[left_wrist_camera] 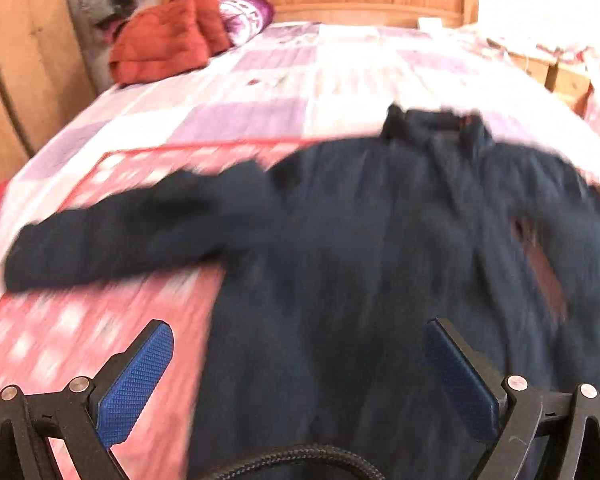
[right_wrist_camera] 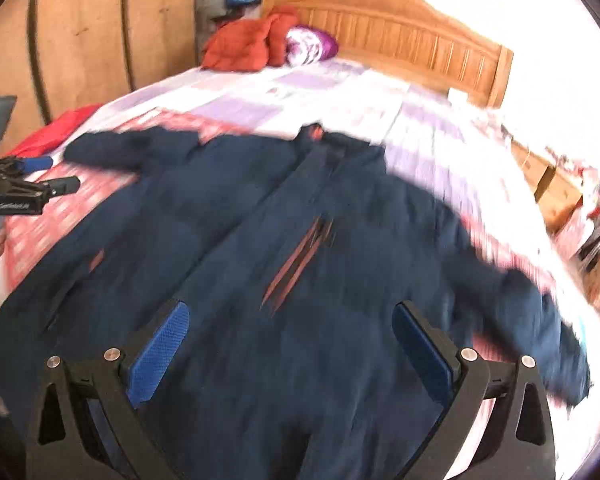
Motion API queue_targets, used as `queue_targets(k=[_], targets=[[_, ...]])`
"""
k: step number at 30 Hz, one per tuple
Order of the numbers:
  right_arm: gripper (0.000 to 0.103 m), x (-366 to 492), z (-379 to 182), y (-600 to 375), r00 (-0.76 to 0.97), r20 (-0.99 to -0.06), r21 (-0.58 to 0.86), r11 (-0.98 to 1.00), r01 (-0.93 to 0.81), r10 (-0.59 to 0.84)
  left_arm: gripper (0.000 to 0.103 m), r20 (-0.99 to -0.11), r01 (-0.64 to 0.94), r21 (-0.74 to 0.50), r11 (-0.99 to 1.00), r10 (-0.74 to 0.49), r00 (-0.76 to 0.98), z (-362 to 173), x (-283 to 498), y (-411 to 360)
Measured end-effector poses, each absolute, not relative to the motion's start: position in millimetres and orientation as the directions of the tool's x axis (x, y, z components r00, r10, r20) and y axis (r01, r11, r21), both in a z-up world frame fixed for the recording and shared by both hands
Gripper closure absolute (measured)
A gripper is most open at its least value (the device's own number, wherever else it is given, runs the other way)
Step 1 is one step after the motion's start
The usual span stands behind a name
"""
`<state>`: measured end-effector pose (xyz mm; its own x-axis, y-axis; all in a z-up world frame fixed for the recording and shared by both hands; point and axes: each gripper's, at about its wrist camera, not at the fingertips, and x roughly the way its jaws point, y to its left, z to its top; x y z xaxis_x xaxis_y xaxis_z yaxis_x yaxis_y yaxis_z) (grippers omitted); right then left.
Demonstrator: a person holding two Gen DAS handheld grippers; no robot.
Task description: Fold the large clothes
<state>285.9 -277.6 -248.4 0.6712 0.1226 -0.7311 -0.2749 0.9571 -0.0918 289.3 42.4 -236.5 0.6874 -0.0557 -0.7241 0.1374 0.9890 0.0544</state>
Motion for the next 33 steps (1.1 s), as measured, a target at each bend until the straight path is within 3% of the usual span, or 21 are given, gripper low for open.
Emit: queue_targets(k=[7,14,16,18,24,26,27,29,33], targets=[[0.000,437,-310,-250,0.634,-0.772,-0.147,0.962,-0.231,0.035,0.000,-0.758,0.163,0.073,0.984,-0.051,0.650,-292,414,-14],[0.000,509,-380,-237,0.546,-0.836,-0.122,0.949,-0.290,0.060,0.000,-0.808,0.165,0.123,0.979,0.002,0.590,-353,485,-46],[0.000,524,-390,-258,0.517,-0.849,-0.049,0.958,-0.283,0.109,0.000,-0.831,0.126,0.115,0.985,0.026,0.556,-367,504,-29],[0.000,530,-394,-286,0.513,-0.848,-0.011,0.965,-0.263,0.130,0.000,-0.828,0.089,0.083,0.993,0.019,0.561,-372,515,1],[0.000,514,-393,-410,0.519,-0.854,-0.086,0.992,-0.087,-0.029,0.000,-0.783,0.152,0.173,0.973,0.042,0.621,-364,528,55],[0.000,498,-389,-460,0.524,-0.848,-0.092,0.996,0.006,-0.081,0.000,-0.780,0.182,0.142,0.973,-0.003,0.625,-358,528,68],[0.009,494,-387,-471,0.534,-0.844,-0.058,0.998,-0.006,-0.046,0.000,-0.771,0.181,0.157,0.971,0.006,0.636,-357,526,71],[0.013,483,-384,-476,0.545,-0.838,-0.069,0.995,-0.072,-0.019,0.000,-0.759,0.125,0.207,0.970,0.078,0.647,-359,529,84],[0.009,481,-384,-459,0.548,-0.831,-0.150,0.987,-0.049,-0.099,0.000,-0.775,0.061,0.174,0.983,0.099,0.624,-366,526,105]])
